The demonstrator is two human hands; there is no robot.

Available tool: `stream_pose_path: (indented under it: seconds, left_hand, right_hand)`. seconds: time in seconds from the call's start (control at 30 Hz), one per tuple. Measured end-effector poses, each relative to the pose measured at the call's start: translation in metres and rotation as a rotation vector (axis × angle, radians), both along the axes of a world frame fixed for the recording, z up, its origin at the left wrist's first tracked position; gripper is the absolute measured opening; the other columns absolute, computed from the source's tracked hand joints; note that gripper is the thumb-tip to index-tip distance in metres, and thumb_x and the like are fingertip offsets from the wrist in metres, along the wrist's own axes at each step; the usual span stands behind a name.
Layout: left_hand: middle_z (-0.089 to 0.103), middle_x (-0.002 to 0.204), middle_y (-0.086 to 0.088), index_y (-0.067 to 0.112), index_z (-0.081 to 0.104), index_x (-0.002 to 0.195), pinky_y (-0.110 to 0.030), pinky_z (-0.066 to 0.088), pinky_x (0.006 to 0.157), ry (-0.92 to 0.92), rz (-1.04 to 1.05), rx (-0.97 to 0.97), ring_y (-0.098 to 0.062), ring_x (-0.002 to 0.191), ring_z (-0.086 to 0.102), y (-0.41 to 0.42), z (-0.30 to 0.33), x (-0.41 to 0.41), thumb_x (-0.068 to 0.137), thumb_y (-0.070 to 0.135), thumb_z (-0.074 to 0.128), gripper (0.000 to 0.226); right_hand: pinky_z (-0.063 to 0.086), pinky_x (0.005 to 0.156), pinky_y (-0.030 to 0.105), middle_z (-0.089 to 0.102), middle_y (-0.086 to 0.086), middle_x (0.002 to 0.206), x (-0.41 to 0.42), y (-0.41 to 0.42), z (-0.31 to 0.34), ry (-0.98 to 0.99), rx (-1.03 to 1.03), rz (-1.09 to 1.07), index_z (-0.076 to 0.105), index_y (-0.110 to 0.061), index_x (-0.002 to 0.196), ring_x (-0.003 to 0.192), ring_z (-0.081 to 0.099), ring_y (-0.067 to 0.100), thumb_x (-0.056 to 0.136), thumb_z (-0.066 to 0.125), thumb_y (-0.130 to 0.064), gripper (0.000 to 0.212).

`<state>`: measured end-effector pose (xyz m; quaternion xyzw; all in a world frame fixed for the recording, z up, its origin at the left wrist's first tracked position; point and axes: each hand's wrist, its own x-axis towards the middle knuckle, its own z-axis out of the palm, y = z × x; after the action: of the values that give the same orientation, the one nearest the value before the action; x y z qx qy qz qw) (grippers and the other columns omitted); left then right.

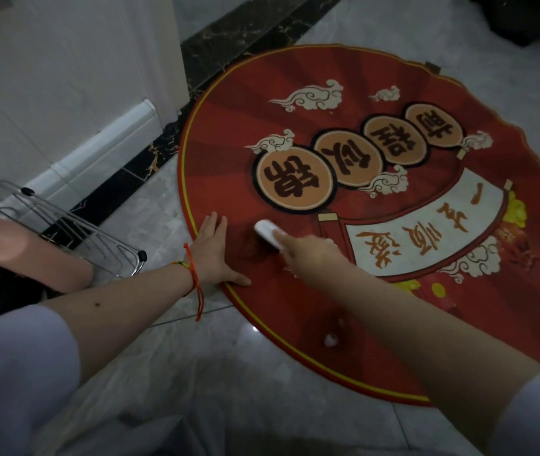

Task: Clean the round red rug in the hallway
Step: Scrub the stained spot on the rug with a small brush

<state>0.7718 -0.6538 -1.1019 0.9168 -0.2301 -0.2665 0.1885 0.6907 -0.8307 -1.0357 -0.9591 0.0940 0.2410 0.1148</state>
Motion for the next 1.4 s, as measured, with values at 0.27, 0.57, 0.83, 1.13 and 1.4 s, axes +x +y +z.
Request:
stream_pose_path:
  seconds: [0.27,0.57,0.83,1.13,1.4]
  left_hand:
    - [-0.017,0.158,-0.010,0.009,-0.007,0.151,-0.037,0.004,0.118,0.004,0.004,0.000,-0.024,0.145,-0.014,0.001,-0.002,0.000,0.052,0.058,0.084,0.143]
    - [-0.016,0.158,-0.010,0.008,-0.008,0.151,-0.037,0.003,0.118,-0.003,0.018,0.002,-0.024,0.145,-0.014,-0.001,0.000,-0.001,0.052,0.059,0.084,0.144]
    - [-0.014,0.158,-0.012,0.007,-0.007,0.151,-0.036,0.003,0.118,-0.023,0.067,0.009,-0.025,0.146,-0.013,-0.008,0.000,-0.005,0.052,0.060,0.083,0.144]
    - [-0.016,0.158,-0.011,0.008,-0.007,0.151,-0.037,0.003,0.119,-0.016,0.059,0.010,-0.024,0.146,-0.014,-0.006,0.000,-0.006,0.051,0.062,0.082,0.144]
    - [-0.012,0.158,-0.013,0.005,-0.005,0.150,-0.036,0.002,0.118,-0.037,0.070,0.005,-0.026,0.146,-0.012,-0.005,0.000,-0.007,0.050,0.061,0.083,0.144]
  right_hand:
    - [0.046,0.079,0.038,0.060,0.018,0.116,-0.013,0.017,0.002,-0.003,0.064,0.081,0.024,-0.032,0.147,0.099,0.060,0.032,0.101,0.033,-0.030,0.047]
    - [0.045,0.078,0.038,0.061,0.017,0.113,-0.017,0.013,0.001,0.015,0.044,0.093,0.026,-0.032,0.146,0.098,0.060,0.033,0.101,0.033,-0.030,0.046]
    - [0.046,0.077,0.038,0.062,0.018,0.112,-0.026,0.027,-0.001,-0.014,0.072,0.126,0.024,-0.033,0.147,0.096,0.061,0.033,0.101,0.034,-0.030,0.047]
    - [0.044,0.081,0.035,0.058,0.018,0.121,-0.020,0.028,0.007,0.027,0.111,0.113,0.020,-0.037,0.148,0.104,0.058,0.034,0.101,0.032,-0.029,0.049]
    - [0.045,0.083,0.038,0.060,0.018,0.119,-0.017,0.021,0.007,-0.022,0.059,0.088,0.031,-0.032,0.145,0.104,0.059,0.035,0.100,0.035,-0.028,0.046]
